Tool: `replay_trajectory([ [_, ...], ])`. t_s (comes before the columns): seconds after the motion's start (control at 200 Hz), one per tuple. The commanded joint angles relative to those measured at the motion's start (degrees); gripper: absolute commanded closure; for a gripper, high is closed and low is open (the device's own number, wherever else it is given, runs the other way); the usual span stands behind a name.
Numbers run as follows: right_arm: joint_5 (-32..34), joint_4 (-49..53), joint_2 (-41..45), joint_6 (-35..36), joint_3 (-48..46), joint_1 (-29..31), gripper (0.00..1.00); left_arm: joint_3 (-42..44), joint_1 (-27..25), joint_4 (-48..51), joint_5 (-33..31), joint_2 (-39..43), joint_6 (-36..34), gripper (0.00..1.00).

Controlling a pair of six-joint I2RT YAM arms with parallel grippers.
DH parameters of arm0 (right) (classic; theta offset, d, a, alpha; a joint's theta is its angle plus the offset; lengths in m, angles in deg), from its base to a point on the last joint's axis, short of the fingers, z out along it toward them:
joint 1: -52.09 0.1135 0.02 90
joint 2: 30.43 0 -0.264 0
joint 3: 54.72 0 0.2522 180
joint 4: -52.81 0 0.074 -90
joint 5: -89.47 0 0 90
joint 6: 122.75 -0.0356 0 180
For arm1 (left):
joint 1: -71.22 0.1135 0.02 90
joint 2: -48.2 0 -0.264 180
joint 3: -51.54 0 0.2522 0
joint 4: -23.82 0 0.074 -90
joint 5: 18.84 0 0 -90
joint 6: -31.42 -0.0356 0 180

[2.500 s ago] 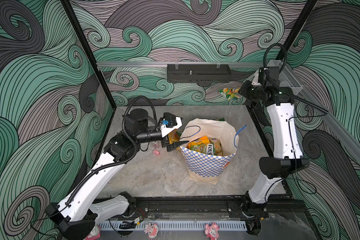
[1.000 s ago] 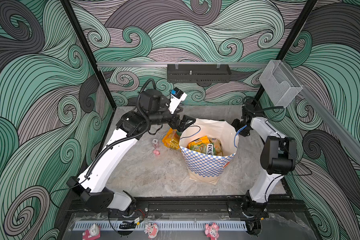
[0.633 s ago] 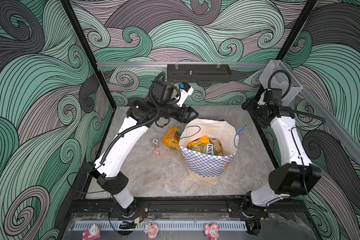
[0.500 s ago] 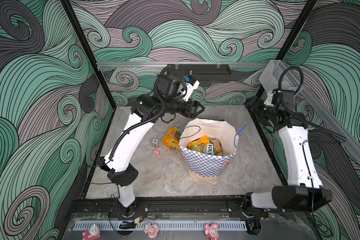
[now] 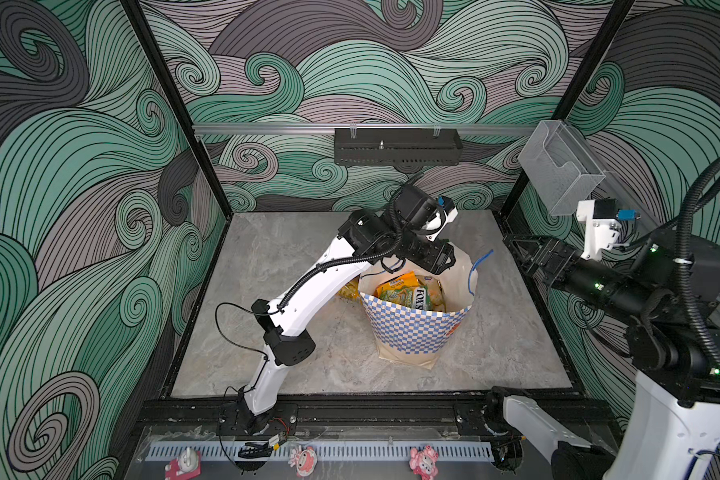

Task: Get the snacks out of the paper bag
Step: 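Move the right arm aside while the left gripper reaches into the bag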

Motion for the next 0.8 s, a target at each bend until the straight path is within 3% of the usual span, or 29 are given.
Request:
replay_trajectory([
  [0.0,-4.4,10.7,0.3,2.5,0.3,0.5,0.12,0.5,0.2,6.0,-8.5,-3.5,2.2,0.39],
  [0.185,-3.9,11.5,4.4,1.7,-3.7,0.6,0.12,3.6,-0.1,9.6,-9.7,-7.7,3.1,0.34],
  [0.585,-1.5,11.9,5.3,2.8,-6.3,5.2,0.12,19.2,-1.3,-1.5,-12.8,-8.1,5.4,0.17],
  [0.796,-0.2,11.8,5.9,2.9,-8.4,5.9,0.12,19.9,-1.2,-0.2,-13.8,-11.2,5.1,0.12],
])
